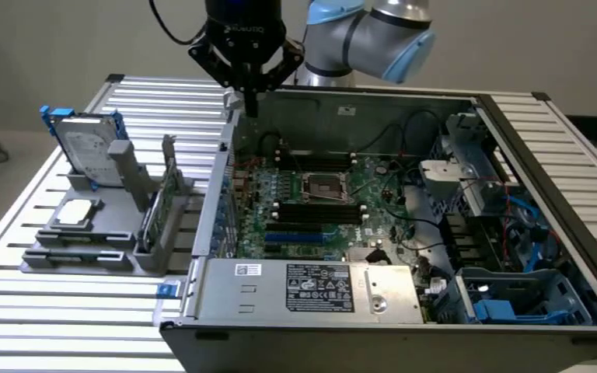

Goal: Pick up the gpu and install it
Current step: 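Reach for the gpu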

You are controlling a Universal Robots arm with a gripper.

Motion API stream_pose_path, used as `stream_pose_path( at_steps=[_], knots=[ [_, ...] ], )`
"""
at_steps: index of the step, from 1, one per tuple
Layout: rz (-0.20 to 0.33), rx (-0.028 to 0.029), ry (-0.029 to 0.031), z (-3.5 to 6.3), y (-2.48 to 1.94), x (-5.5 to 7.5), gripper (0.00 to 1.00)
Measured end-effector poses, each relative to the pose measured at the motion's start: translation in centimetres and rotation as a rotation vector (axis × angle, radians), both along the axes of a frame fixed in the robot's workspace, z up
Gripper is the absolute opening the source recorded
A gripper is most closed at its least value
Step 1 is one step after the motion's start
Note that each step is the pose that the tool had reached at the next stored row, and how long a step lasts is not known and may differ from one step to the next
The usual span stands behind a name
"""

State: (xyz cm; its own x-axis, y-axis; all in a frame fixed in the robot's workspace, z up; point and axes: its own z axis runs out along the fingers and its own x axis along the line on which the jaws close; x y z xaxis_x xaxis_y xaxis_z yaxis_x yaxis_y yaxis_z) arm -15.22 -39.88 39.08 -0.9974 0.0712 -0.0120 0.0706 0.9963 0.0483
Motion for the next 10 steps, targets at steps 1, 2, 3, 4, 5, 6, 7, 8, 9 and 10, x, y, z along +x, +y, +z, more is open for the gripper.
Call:
stream_pose_path(
  at_steps=[1, 2, 3, 4, 5, 6, 7, 8, 9, 10],
  knots=[
    [0.0, 0.0, 0.0029, -0.05, 0.0, -0.5, 0.11],
    [0.0, -0.0001, 0.0062, -0.1, 0.0, -0.9, 0.11],
    [0.0, -0.0001, 0.0093, -0.15, 0.01, -1.4, 0.11],
    [0.0, 0.0, 0.0122, -0.2, 0.01, -1.8, 0.11],
    [0.0, 0.0, 0.0151, -0.25, 0.01, -2.3, 0.11],
    [0.0, 0.0, 0.018, -0.31, 0.01, -2.7, 0.11],
    [0.0, 0.0, 0.0212, -0.36, 0.02, -3.2, 0.11],
    [0.0, 0.0, 0.0243, -0.4, 0.02, -3.6, 0.11],
    [0.0, -0.0001, 0.0272, -0.45, 0.03, -4.1, 0.11],
    [0.0, -0.0001, 0.03, -0.51, 0.03, -4.5, 0.11]
  ],
)
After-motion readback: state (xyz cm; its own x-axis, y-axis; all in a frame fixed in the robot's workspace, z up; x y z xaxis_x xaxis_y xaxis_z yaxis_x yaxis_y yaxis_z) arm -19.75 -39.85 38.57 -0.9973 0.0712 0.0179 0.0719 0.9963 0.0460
